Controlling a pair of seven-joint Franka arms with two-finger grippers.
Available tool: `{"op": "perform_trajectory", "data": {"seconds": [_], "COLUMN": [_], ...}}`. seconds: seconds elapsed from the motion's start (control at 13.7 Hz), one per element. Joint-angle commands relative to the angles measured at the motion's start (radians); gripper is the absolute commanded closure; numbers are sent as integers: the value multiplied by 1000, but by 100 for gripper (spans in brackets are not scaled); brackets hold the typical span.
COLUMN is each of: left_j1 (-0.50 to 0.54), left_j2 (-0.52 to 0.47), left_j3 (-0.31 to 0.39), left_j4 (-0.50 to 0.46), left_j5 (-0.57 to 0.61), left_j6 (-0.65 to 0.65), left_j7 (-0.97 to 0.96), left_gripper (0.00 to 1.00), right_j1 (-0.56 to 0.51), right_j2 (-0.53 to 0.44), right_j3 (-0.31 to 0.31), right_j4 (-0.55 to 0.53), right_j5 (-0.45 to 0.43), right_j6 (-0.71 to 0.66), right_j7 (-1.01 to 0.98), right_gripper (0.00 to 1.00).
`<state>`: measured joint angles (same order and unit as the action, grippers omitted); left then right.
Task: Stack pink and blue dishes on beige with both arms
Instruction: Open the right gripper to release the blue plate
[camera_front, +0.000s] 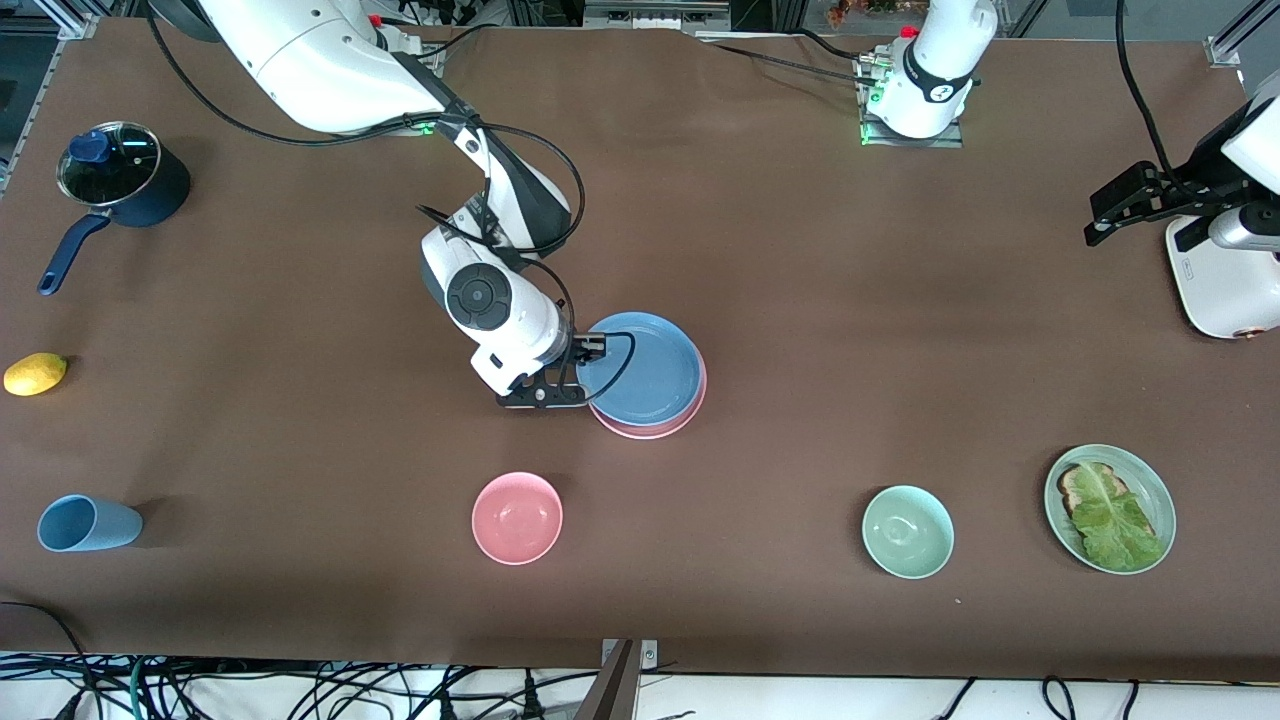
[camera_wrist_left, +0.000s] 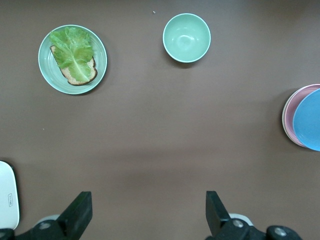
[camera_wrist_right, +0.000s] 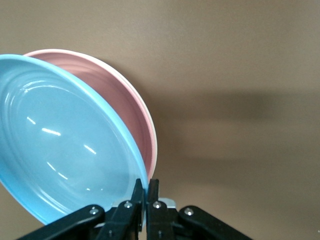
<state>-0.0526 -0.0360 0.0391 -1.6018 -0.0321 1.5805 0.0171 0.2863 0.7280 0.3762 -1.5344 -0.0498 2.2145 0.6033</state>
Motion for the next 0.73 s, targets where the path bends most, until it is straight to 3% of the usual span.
{"op": "perform_trajectory", "data": {"seconds": [0.0,0.22,0.29,0.36,0.44,0.51,0.66], "left_j1": [-4,3,4,4,2,2,2], "left_j2": [-4,8,11,11,11,13,25], "left_j3": [7,7,7,5,5,5,4], "left_j4": [13,13,14,14,16,29,39], "left_j5": [23,17,17,18,21,23,23], "left_j6": [-16,-16,-16,-16,-16,-16,-16], "left_j7": [3,4,4,4,4,4,4], "left_gripper": [0,0,0,0,0,0,0], "right_j1": [11,11,11,8,8,2,-5], "right_j2": [28,30,30,28,25,22,11], "right_j3": [-2,-3,-2,-2,-3,-3,-5], "right_j4": [36,45,45,45,49,68,108], "right_j5": [-15,-15,-12,-12,-9,-7,-16], "right_j6": [-4,-3,4,5,5,-7,-68], "right_j7": [-8,-8,-7,-8,-10,-10,-13], "right_gripper": [100,100,90,87,68,64,27]}}
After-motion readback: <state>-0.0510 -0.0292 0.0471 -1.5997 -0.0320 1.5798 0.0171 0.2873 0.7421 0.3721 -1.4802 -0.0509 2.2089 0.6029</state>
